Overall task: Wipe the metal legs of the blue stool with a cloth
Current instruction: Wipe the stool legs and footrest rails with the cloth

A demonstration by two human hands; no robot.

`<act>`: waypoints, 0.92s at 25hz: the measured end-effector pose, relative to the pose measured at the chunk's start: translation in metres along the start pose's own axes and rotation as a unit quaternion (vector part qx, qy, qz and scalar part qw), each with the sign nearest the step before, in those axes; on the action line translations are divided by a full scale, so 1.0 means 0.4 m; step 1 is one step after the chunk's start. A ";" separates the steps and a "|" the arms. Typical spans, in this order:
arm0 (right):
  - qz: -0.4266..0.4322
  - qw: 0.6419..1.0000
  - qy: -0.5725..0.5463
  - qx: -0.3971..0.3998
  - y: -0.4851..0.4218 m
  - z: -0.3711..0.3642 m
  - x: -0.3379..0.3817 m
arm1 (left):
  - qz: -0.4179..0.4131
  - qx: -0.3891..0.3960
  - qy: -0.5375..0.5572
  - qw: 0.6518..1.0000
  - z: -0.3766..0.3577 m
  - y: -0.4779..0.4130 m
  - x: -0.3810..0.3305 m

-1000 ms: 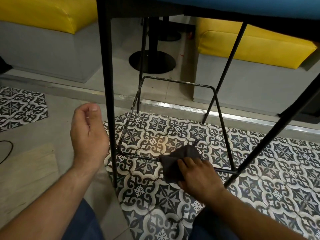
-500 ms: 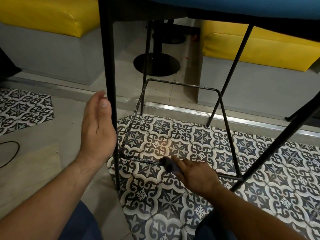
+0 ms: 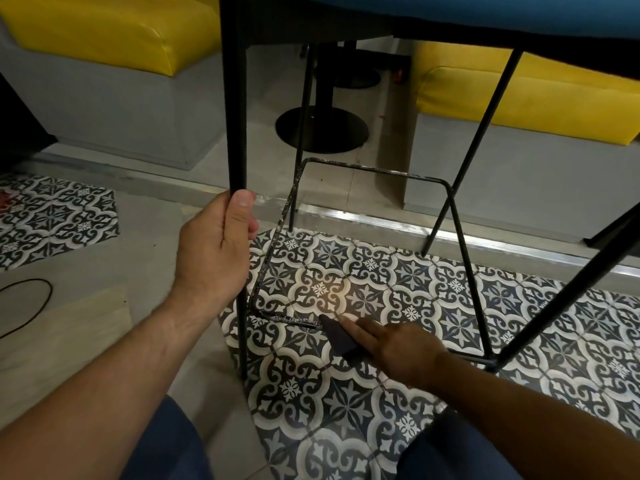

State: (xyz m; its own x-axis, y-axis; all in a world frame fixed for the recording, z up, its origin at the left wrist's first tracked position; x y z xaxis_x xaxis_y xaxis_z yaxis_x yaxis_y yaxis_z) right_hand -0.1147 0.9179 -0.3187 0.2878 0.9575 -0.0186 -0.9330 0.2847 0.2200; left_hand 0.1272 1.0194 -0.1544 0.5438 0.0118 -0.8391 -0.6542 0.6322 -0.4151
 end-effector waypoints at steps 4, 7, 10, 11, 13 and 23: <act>-0.045 0.998 -0.038 0.011 -0.089 0.017 0.006 | -0.002 -0.005 0.003 1.000 -0.002 -0.001 -0.001; -0.062 0.995 -0.071 -0.029 -0.101 0.025 0.017 | -0.009 -0.020 0.000 1.000 -0.007 -0.001 0.001; -0.076 0.993 -0.080 -0.051 -0.078 0.027 0.030 | -0.011 -0.028 0.011 1.000 -0.008 0.000 0.003; -0.064 0.993 -0.061 -0.083 -0.062 0.029 0.039 | -0.013 -0.027 0.014 0.999 -0.009 0.001 0.003; -0.013 0.987 0.012 -0.162 -0.020 0.024 0.050 | -0.014 -0.026 0.020 0.999 -0.009 0.000 0.003; -0.109 0.987 -0.114 -0.032 -0.165 0.047 0.074 | -0.026 -0.007 -0.002 1.000 -0.007 -0.006 0.006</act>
State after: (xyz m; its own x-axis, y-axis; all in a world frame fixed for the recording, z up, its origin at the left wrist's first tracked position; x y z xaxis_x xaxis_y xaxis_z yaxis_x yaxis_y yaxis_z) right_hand -0.0407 0.9266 -0.3153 0.5177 0.8400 0.1624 -0.8531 0.4926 0.1718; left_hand 0.1284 1.0159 -0.1564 0.5796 -0.0174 -0.8147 -0.6323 0.6211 -0.4631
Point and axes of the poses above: each hand's wrist, its own y-axis away from the middle knuckle, its own z-axis out of the back of the hand, x = y × z, the point moved 5 cm from there along -y, towards the middle knuckle, and after that the axes turned 1 degree about -x, right-handed, at the moved point
